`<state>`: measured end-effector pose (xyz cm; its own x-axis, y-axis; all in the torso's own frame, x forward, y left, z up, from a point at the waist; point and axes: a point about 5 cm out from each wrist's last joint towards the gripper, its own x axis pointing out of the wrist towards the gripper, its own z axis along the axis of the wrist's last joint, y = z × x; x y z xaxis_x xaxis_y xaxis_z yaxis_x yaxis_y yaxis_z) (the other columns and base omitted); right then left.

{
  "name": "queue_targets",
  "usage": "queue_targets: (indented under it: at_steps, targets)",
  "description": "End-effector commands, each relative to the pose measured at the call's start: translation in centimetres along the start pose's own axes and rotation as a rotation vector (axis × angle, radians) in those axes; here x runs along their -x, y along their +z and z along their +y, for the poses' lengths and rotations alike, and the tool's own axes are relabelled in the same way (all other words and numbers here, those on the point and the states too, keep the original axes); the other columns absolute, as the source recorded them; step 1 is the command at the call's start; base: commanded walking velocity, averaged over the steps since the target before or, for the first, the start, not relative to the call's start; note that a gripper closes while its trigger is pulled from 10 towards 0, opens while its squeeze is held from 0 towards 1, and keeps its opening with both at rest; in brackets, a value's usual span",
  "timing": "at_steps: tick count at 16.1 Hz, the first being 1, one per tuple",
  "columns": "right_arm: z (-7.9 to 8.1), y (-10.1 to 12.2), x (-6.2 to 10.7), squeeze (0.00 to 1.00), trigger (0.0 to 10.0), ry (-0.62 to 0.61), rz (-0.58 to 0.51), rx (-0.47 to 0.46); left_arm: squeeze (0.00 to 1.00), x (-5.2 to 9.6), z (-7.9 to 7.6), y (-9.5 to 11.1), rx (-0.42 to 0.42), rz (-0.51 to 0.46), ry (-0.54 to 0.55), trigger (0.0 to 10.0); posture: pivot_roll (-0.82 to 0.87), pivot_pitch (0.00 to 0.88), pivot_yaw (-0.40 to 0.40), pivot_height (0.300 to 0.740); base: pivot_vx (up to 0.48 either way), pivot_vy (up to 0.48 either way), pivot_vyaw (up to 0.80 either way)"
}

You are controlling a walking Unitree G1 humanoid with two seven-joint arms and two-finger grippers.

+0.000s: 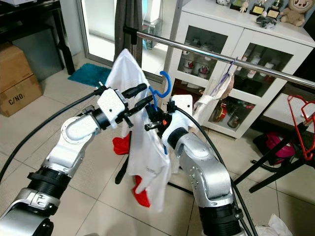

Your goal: Hang hanger

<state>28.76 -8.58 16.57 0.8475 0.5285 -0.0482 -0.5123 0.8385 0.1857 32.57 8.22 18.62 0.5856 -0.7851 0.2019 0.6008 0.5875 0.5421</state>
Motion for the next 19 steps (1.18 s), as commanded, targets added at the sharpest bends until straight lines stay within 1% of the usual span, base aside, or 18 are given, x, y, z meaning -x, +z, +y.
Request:
queue_targets:
  at_steps: [1, 2, 5, 6, 10, 12, 15, 16, 17, 19]
  targets:
    - [0.2, 0.9, -0.1, 0.00, 0.0, 0.020, -0.048, 0.005, 0.00, -0.7, -0.1, 0.2, -0.030, 0.005, -0.013, 10.0, -0.04, 0.000, -0.111, 0.740, 0.000, 0.000, 0.00]
    - [0.3, 0.8, 0.0, 0.00, 0.0, 0.028, -0.048, 0.003, 0.00, -0.6, 0.0, -0.4, -0.035, 0.045, 0.020, 10.0, -0.04, 0.000, -0.108, 0.740, 0.000, 0.000, 0.00]
    - [0.5, 0.8, 0.0, 0.00, 0.0, 0.041, -0.050, 0.001, 0.00, -0.5, 0.7, -1.2, -0.065, 0.109, 0.140, 10.0, -0.04, 0.000, -0.113, 0.740, 0.000, 0.000, 0.00]
    - [0.6, 0.7, 0.0, 0.00, 0.0, 0.045, -0.048, 0.000, 0.00, -0.4, 0.9, -1.5, -0.045, 0.126, 0.177, 10.0, -0.04, 0.000, -0.116, 0.740, 0.000, 0.000, 0.00]
    - [0.7, 0.8, 0.0, 0.00, 0.0, 0.065, -0.046, 0.010, 0.00, -0.6, 0.6, -1.4, -0.037, 0.096, 0.159, 10.0, -0.04, 0.000, -0.126, 0.740, 0.000, 0.000, 0.00]
    - [0.8, 1.0, 0.0, 0.00, 0.0, 0.077, -0.050, 0.017, 0.00, -0.6, 1.0, -2.0, -0.032, 0.146, 0.206, 10.0, -0.04, 0.000, -0.126, 0.740, 0.000, 0.000, 0.00]
    - [1.0, 1.0, 0.1, 0.00, 0.0, 0.085, -0.053, 0.018, 0.00, -0.4, 1.8, -2.5, -0.038, 0.185, 0.252, 10.0, -0.04, 0.000, -0.126, 0.740, 0.000, 0.000, 0.00]
    - [1.0, 1.0, 0.1, 0.00, 0.0, 0.085, -0.055, 0.017, 0.00, -0.4, 2.1, -2.5, -0.027, 0.183, 0.259, 3.2, -0.04, 0.000, -0.116, 0.740, 0.000, 0.000, 0.00]
    - [1.0, 1.0, 0.1, 0.00, 0.0, 0.085, -0.056, 0.017, 0.00, -0.4, 2.1, -2.5, -0.017, 0.176, 0.252, 0.0, -0.04, 0.000, -0.115, 0.740, 0.000, 0.000, 0.00]
    - [1.0, 1.0, 0.1, 0.00, 0.0, 0.083, -0.057, 0.017, 0.00, -0.5, 2.1, -2.6, -0.006, 0.175, 0.249, 0.0, -0.04, 0.000, -0.114, 0.740, 0.000, 0.000, 0.00]
